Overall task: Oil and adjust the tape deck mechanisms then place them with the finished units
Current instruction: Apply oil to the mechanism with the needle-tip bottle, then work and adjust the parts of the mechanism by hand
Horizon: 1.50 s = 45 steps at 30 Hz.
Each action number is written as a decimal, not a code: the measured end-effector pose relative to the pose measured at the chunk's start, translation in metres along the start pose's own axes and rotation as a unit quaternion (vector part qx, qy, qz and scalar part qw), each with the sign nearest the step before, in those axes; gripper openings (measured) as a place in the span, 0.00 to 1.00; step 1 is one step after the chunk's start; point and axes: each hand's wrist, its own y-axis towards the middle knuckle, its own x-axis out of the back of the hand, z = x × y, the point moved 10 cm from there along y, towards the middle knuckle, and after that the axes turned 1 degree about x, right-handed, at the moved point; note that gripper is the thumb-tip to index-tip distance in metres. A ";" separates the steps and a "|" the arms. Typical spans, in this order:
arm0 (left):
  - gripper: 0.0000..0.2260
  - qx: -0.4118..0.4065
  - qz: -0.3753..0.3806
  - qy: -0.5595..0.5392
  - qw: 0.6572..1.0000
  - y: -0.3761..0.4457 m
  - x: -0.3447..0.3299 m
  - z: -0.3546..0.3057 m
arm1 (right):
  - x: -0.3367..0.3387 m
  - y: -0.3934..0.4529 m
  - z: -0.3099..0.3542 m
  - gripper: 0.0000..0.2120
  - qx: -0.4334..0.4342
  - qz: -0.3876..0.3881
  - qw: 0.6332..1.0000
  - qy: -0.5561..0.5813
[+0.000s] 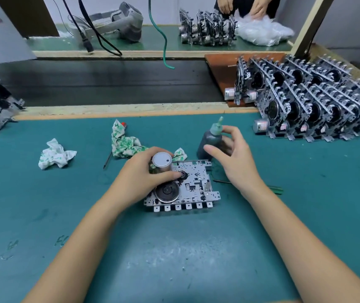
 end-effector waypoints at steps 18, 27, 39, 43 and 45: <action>0.16 -0.107 0.059 -0.125 0.985 -0.007 -0.004 -0.010 | -0.066 -0.059 0.029 0.59 0.148 0.307 0.792 -0.507; 0.26 -0.077 0.117 -0.225 0.964 -0.009 0.001 -0.005 | -0.068 -0.064 0.045 0.44 0.129 0.315 0.861 -0.377; 0.47 0.090 0.323 -0.650 0.682 -0.042 -0.062 -0.019 | -0.088 -0.086 0.023 0.18 -0.132 0.392 0.904 0.106; 0.44 0.065 0.342 -0.693 0.631 -0.043 -0.055 -0.033 | -0.026 -0.047 0.033 0.09 -0.015 0.243 0.964 -0.104; 0.44 0.097 0.331 -0.695 0.631 -0.043 -0.063 -0.025 | 0.017 -0.030 0.027 0.12 0.025 0.141 0.947 -0.287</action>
